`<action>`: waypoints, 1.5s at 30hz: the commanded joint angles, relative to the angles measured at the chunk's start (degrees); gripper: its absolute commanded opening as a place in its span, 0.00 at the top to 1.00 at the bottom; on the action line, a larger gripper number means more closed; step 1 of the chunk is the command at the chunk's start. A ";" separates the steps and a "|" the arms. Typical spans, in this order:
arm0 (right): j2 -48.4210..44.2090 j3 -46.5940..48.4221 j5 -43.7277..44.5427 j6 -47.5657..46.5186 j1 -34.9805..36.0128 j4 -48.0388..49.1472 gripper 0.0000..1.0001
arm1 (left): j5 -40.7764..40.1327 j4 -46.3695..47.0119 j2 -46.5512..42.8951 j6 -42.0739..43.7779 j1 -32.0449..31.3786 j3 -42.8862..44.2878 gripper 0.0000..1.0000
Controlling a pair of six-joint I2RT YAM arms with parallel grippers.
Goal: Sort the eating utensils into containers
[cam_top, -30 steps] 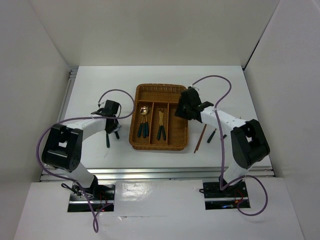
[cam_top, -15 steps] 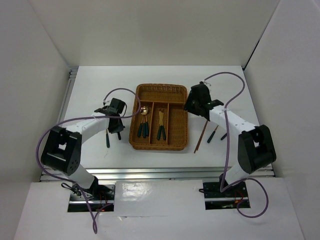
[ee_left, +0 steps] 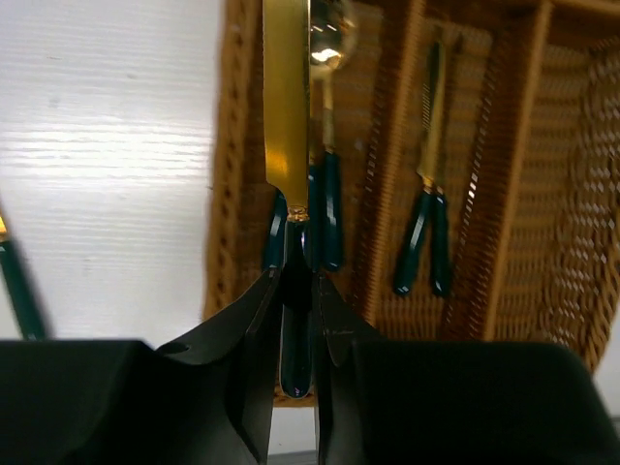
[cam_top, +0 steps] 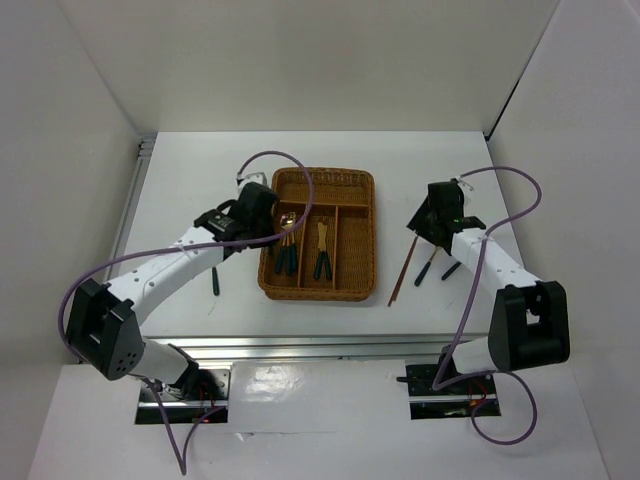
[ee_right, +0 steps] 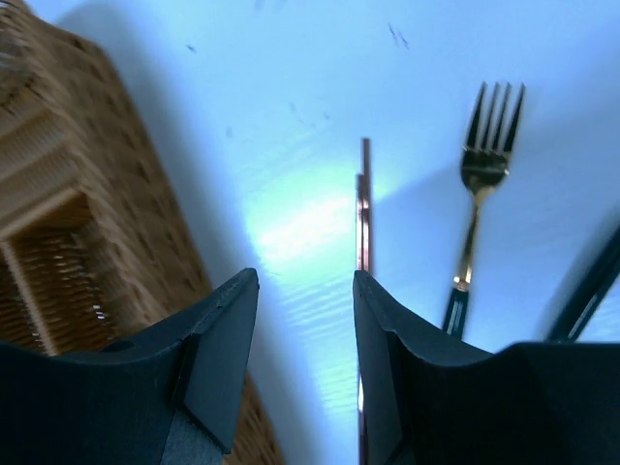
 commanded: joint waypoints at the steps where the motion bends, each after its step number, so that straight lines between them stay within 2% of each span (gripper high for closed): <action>1: -2.01 -1.73 -0.50 0.07 -0.32 -1.23 0.48 | 4.37 3.49 1.40 0.54 -2.55 2.22 0.79; 8: -3.67 -4.81 1.34 1.21 -0.85 -2.98 0.47 | 10.52 10.87 5.53 -1.22 -5.54 2.22 0.78; 15: -6.05 -6.92 3.10 1.74 -0.85 -3.51 0.42 | 13.51 13.95 11.16 -1.22 -7.73 4.15 0.78; 25: -6.05 -8.07 3.63 1.74 -1.38 -3.51 0.38 | 14.04 14.49 17.05 -2.80 -8.79 5.30 0.78; 34: -5.00 -8.59 4.16 1.74 -1.38 -3.51 0.38 | 13.34 12.82 22.14 -3.51 -9.84 7.67 0.73; 44: -4.39 -9.29 4.77 2.80 -1.38 -6.23 0.38 | 11.49 10.10 22.15 -1.75 -9.85 9.51 0.51; 45: -4.38 -9.30 4.77 3.49 -1.38 -6.93 0.38 | 11.49 10.09 21.63 -0.96 -9.85 9.52 0.43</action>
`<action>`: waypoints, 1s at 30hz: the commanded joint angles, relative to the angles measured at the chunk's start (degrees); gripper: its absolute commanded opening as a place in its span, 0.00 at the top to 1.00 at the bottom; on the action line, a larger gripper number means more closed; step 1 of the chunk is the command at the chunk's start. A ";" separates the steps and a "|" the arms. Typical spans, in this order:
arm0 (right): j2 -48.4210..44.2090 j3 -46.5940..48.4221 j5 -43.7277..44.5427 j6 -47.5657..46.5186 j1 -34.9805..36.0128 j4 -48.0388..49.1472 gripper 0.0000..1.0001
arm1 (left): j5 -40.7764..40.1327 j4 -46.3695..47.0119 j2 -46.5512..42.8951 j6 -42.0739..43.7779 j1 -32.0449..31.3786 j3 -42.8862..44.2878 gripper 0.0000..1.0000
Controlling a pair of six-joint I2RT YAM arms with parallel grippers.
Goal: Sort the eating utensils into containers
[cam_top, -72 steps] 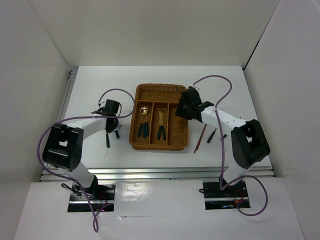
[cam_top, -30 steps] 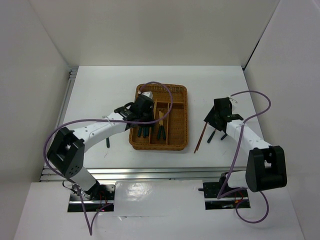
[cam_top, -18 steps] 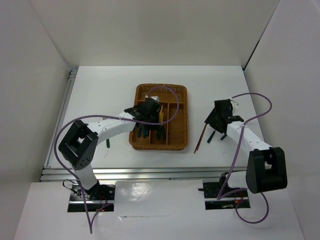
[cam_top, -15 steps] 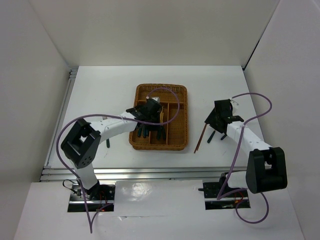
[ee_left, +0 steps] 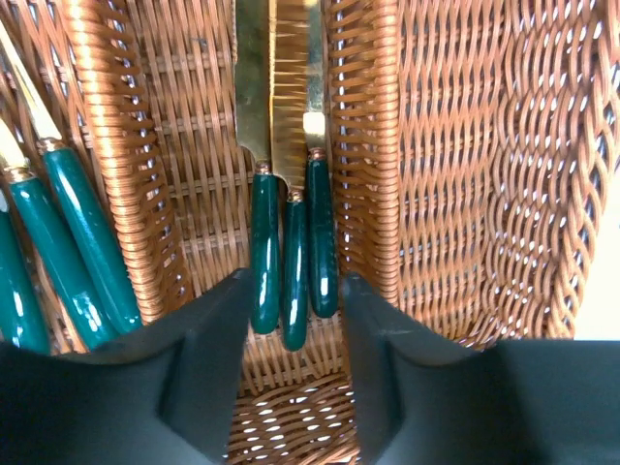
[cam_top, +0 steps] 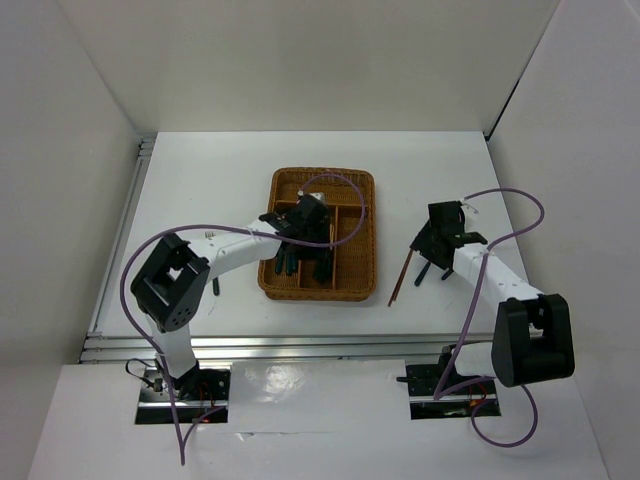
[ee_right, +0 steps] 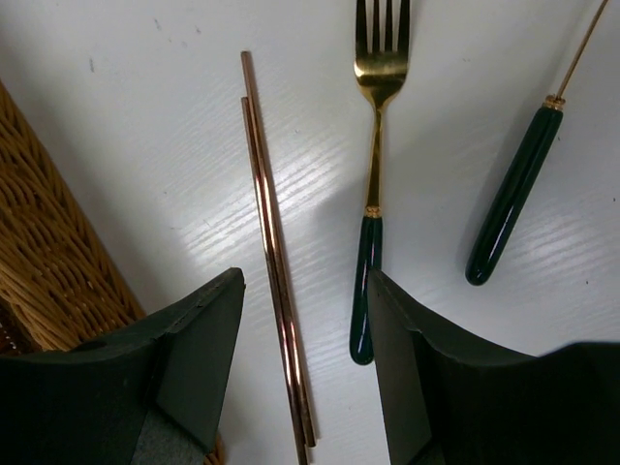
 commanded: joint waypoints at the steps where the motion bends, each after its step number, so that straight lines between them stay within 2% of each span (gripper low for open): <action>1: 0.51 -1.17 1.67 1.31 -0.35 -2.26 0.38 | -0.88 -1.12 -1.00 0.88 -0.29 3.16 0.40; 12: 3.51 -2.83 -1.23 2.89 -0.35 -2.88 0.42 | -10.10 -4.46 -9.95 5.19 -0.29 6.50 0.28; 17: 4.03 -3.89 -2.46 2.89 -0.35 -2.18 0.42 | -11.25 -3.94 -12.86 5.80 1.02 5.80 0.28; 20: 5.34 -3.89 -2.46 3.42 -0.35 -2.17 0.47 | -12.73 -4.63 -14.09 6.33 3.13 5.27 0.20; 26: 7.20 -3.89 -2.99 3.42 -0.35 -1.65 0.51 | -16.25 -4.64 -17.96 6.86 5.07 2.99 0.00; 30: 8.77 -3.89 -2.99 3.42 -0.35 -1.12 0.52 | -17.58 -4.64 -20.33 6.86 6.91 1.58 0.00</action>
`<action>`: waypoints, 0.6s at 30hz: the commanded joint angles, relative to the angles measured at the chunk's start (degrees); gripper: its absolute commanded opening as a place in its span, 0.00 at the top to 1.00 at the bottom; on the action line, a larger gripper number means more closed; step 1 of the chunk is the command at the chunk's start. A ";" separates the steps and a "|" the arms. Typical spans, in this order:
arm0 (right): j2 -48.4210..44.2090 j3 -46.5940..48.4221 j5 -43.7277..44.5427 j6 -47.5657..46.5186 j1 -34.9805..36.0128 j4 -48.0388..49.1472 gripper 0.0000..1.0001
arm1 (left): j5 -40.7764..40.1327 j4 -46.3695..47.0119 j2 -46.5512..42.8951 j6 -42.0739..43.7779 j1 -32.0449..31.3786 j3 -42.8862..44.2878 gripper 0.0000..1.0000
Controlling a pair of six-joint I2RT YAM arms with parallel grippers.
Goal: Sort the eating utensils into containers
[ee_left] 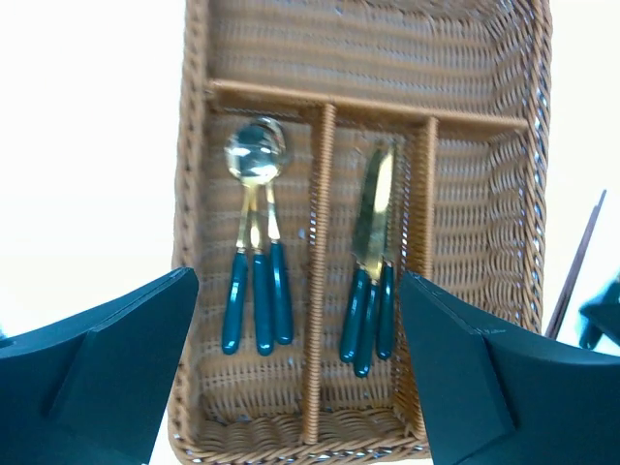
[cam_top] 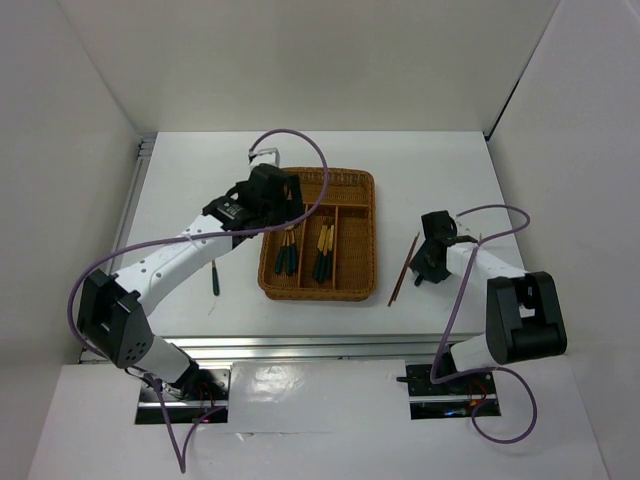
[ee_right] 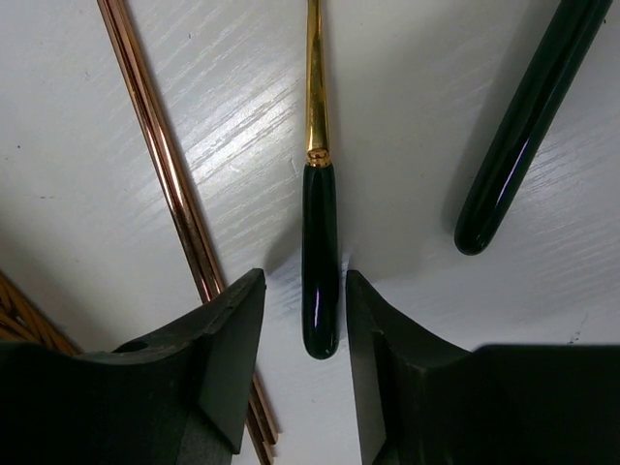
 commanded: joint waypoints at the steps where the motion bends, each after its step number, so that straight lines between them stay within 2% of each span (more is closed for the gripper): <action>1: 1.89 -0.39 0.07 0.67 -0.35 0.48 0.54 | -3.10 0.34 -3.00 0.95 1.40 -1.30 0.00; 10: 4.88 0.66 0.07 0.67 -0.35 -0.57 0.76 | -4.25 0.07 -3.62 -0.19 5.36 -2.97 0.00; 11: 4.88 0.66 0.07 0.67 -0.35 -0.58 0.82 | -4.25 0.08 -3.62 -0.19 5.36 -2.98 0.00; 18: 3.22 4.96 1.83 0.67 -0.35 -5.49 0.92 | -4.78 0.78 -3.62 -0.19 7.38 -4.65 0.00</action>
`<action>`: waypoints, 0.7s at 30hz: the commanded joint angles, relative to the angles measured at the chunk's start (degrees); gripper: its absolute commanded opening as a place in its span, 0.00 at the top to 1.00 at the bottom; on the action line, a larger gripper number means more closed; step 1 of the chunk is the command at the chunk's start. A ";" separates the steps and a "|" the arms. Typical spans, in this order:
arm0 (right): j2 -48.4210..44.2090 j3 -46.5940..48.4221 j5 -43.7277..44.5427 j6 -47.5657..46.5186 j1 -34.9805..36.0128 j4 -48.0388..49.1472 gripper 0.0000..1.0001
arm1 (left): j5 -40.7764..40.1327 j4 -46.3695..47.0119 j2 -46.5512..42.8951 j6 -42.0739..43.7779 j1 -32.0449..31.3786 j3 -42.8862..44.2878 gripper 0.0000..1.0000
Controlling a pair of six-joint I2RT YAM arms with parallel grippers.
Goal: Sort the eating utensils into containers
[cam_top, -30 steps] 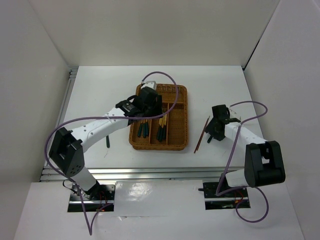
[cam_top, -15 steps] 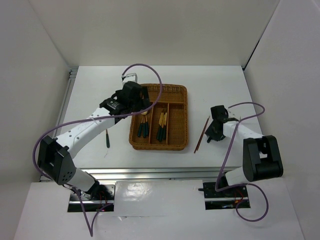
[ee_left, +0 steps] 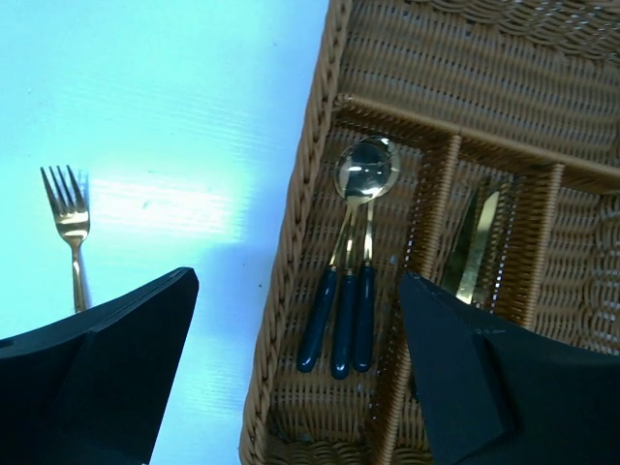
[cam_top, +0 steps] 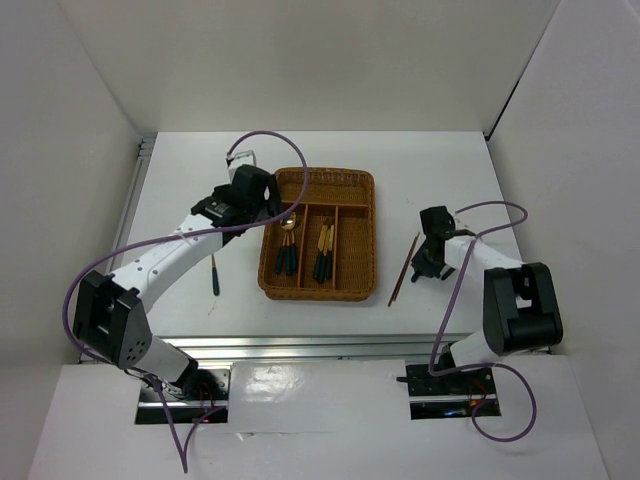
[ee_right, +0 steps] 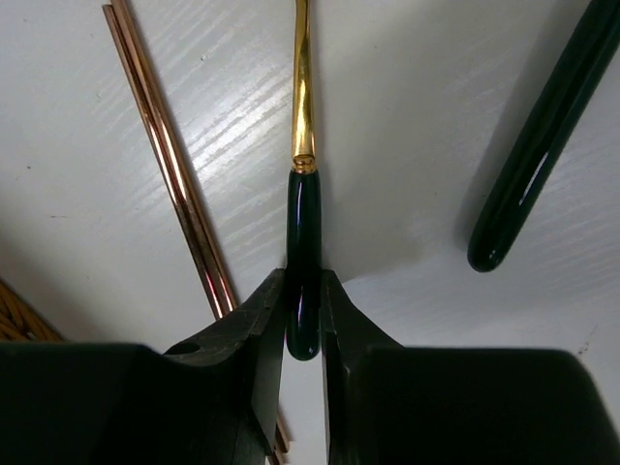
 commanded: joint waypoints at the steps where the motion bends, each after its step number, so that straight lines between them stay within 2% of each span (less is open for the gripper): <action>1: -0.65 2.65 1.59 -0.33 -0.24 -5.36 0.92 | -1.26 1.24 -1.87 0.01 1.17 -0.86 0.00; 5: -6.54 6.68 1.59 -2.71 1.51 -6.60 0.95 | -0.73 2.29 -1.34 0.01 2.93 -2.09 0.00; 11: -8.48 13.45 0.88 -3.24 8.89 -7.66 0.95 | 1.02 2.82 1.12 0.01 5.84 -3.15 0.00; 16: -4.89 19.87 2.64 -3.24 17.23 -6.96 0.95 | 2.25 3.97 1.65 0.54 7.68 -5.17 0.01; 21: 1.52 24.53 3.35 -4.30 21.46 -5.73 0.95 | 3.31 4.58 1.65 0.54 9.35 -6.93 0.01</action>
